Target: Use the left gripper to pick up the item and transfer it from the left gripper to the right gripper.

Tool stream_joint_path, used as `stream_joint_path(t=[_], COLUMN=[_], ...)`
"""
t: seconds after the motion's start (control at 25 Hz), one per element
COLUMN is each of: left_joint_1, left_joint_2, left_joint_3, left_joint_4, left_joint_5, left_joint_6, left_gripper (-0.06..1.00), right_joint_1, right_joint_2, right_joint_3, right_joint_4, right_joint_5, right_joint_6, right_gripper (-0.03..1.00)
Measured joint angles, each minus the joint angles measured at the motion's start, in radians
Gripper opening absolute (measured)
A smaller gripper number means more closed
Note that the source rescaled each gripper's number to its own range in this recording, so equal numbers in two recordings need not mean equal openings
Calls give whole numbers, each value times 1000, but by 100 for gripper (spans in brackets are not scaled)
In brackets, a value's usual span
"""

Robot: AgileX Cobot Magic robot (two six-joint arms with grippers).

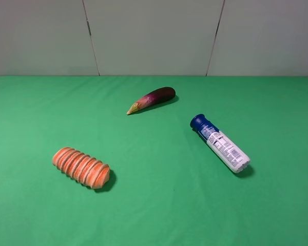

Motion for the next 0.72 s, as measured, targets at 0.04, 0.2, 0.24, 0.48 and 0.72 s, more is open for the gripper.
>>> stream_joint_path(t=[0.04,0.2,0.24,0.48,0.72], left_joint_1=[0,0,0,0,0], left_joint_2=[0,0,0,0,0], left_joint_3=[0,0,0,0,0], left_joint_4=[0,0,0,0,0], left_joint_5=[0,0,0,0,0], left_joint_6=[0,0,0,0,0], left_gripper=[88,88,88,88,88], right_joint_1=[0,0,0,0,0], right_joint_2=[0,0,0,0,0], right_joint_3=[0,0,0,0,0], right_joint_4=[0,0,0,0,0], right_joint_5=[0,0,0,0,0], right_joint_6=[0,0,0,0,0], right_gripper=[100,100,100,100,100])
